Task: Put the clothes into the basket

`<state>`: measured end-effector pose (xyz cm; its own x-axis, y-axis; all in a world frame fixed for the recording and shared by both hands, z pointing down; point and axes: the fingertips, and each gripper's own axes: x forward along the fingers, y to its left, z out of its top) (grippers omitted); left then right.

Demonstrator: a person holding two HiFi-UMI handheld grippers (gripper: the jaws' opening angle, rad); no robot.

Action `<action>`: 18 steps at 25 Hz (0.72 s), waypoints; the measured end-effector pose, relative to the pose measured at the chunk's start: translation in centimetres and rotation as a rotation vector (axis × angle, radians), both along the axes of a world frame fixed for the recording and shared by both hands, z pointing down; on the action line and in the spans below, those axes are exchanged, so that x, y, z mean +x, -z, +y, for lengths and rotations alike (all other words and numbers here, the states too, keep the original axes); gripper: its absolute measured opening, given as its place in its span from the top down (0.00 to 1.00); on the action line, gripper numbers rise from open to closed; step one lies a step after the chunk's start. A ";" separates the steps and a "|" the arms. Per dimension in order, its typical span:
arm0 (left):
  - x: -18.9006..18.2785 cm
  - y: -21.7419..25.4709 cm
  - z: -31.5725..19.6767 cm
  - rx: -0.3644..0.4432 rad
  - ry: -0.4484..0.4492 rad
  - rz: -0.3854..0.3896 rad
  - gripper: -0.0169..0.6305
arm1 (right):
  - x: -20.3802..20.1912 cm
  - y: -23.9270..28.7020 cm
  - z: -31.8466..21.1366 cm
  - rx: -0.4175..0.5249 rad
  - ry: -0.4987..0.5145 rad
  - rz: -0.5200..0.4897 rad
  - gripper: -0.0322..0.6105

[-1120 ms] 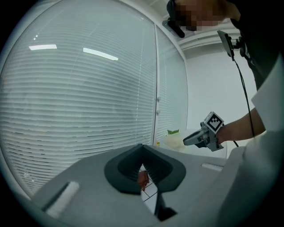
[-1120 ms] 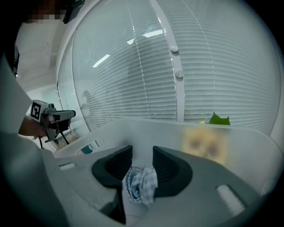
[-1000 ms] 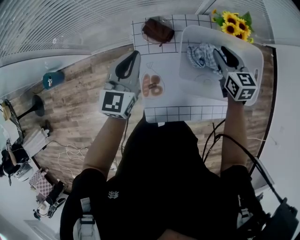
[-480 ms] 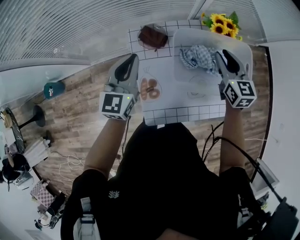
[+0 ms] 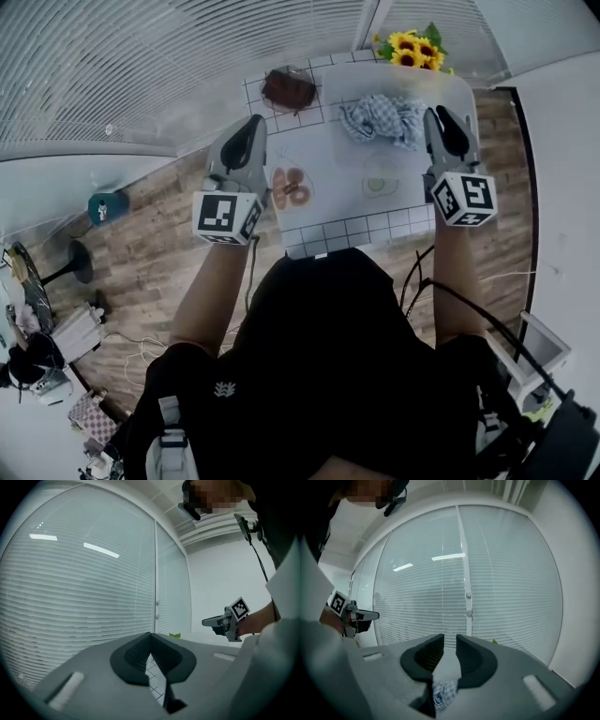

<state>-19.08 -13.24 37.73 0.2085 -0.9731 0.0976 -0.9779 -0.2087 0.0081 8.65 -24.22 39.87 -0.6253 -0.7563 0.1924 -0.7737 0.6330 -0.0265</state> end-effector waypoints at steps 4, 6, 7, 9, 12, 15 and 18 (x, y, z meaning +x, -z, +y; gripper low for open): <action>0.6 0.6 0.5 0.007 -0.012 -0.001 0.96 | 0.8 0.5 1.1 0.002 -0.017 -0.015 0.82; 0.8 0.9 0.9 0.012 -0.014 -0.006 0.96 | 1.3 0.8 1.6 0.016 -0.030 -0.020 0.85; 0.8 1.1 1.0 0.016 -0.014 -0.007 0.96 | 1.6 0.9 1.8 0.022 -0.035 -0.021 0.87; 0.9 1.5 1.3 0.026 -0.015 -0.010 0.96 | 2.1 1.0 2.2 0.022 -0.041 -0.019 0.95; 1.2 2.1 1.9 0.043 -0.019 -0.015 0.96 | 2.9 0.6 2.9 0.002 -0.057 -0.014 0.95; 1.4 2.2 2.3 0.044 -0.024 -0.018 0.96 | 3.4 0.1 3.6 -0.009 -0.069 -0.010 0.95; 1.3 2.5 2.4 0.046 -0.025 -0.021 0.96 | 3.4 0.1 4.0 -0.009 -0.067 -0.004 0.95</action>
